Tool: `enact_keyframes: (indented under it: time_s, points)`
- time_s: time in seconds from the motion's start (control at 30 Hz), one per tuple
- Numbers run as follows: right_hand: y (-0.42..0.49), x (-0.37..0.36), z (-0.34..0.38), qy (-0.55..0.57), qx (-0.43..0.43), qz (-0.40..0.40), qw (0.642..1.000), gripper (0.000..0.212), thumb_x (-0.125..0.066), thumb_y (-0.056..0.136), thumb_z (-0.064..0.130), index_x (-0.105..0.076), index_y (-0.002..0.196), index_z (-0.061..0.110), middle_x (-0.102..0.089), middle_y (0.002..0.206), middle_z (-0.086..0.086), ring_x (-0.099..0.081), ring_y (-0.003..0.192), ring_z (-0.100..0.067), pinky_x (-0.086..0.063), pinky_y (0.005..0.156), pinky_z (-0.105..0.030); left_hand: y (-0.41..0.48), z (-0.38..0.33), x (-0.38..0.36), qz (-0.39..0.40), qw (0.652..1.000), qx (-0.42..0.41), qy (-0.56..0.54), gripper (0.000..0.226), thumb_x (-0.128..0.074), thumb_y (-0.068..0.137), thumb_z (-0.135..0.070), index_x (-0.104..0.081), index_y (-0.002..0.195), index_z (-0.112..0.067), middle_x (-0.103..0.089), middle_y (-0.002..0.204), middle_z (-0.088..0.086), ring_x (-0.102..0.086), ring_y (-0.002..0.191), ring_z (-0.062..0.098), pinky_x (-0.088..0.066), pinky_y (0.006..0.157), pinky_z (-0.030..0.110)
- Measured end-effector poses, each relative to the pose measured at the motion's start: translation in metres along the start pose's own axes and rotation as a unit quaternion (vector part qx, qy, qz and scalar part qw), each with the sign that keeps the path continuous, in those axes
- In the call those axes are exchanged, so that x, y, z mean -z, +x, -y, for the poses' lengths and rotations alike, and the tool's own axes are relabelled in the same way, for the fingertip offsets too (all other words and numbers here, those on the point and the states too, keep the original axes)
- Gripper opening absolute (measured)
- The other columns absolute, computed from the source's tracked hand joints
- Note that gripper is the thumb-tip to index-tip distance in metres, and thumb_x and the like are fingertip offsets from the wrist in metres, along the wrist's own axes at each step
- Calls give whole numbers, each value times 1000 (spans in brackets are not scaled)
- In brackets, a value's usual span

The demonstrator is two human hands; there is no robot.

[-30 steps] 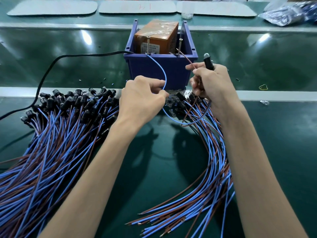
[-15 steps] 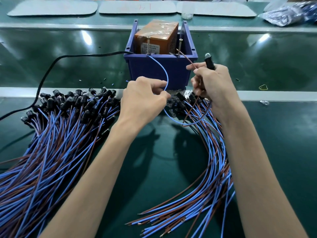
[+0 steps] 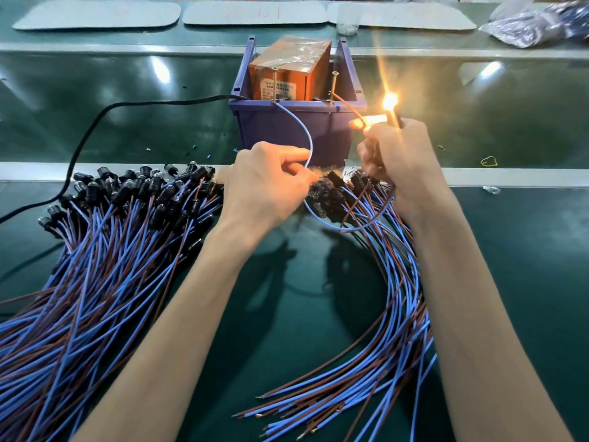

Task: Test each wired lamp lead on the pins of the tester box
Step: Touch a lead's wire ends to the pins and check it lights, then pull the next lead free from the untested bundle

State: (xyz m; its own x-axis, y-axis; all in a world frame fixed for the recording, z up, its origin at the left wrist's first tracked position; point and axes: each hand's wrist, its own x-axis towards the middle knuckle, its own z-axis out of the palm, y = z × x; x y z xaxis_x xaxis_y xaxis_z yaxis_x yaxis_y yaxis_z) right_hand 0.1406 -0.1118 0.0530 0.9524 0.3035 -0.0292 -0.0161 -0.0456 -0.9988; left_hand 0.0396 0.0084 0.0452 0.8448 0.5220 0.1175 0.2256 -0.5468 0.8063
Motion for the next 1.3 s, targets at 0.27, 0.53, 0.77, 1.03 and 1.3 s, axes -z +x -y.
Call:
enact_keyframes:
  time_s: [0.27, 0.53, 0.77, 1.03, 1.3]
  points:
    - [-2, 2, 1, 12, 0, -7, 1000, 30, -42, 89, -2, -51, 66, 14, -46, 37, 9, -41, 36, -4, -31, 36, -14, 0, 2, -1, -7, 1000, -8, 5, 29, -68, 82, -18, -72, 110, -21, -76, 85, -5, -71, 80, 14, -54, 85, 33]
    - [-1, 2, 2, 5, 0, -15, 1000, 30, -42, 89, -3, -51, 66, 15, -46, 37, 8, -40, 34, -4, -31, 35, -14, 1, 3, 0, -9, 1000, -9, 4, 29, -70, 81, -20, -73, 110, -22, -75, 83, -6, -71, 78, 13, -55, 84, 33]
    - [1, 3, -1, 2, 3, -10, 1000, 24, -42, 88, -2, -61, 80, 8, -46, 37, 9, -39, 34, -5, -30, 35, -14, 1, 2, 0, -1, 1000, -2, 5, 29, -71, 80, -21, -73, 109, -22, -75, 83, -6, -71, 77, 13, -55, 84, 34]
    - [0, 1, -2, -79, -33, 57, 995, 20, -46, 96, 16, -66, 100, 13, -61, 48, 8, -55, 43, -2, -31, 37, -9, -2, -4, 2, 29, 999, 23, 12, 22, -64, 75, -28, -73, 95, -27, -74, 81, -8, -71, 79, 14, -54, 85, 34]
    - [1, 2, -6, -133, -1, 52, 990, 28, -49, 99, 35, -69, 90, 19, -55, 61, 10, -46, 44, 6, -32, 44, -4, -3, -6, -1, 64, 997, 37, 19, 27, -47, 65, -37, -64, 86, -33, -75, 86, -6, -71, 86, 21, -54, 86, 37]
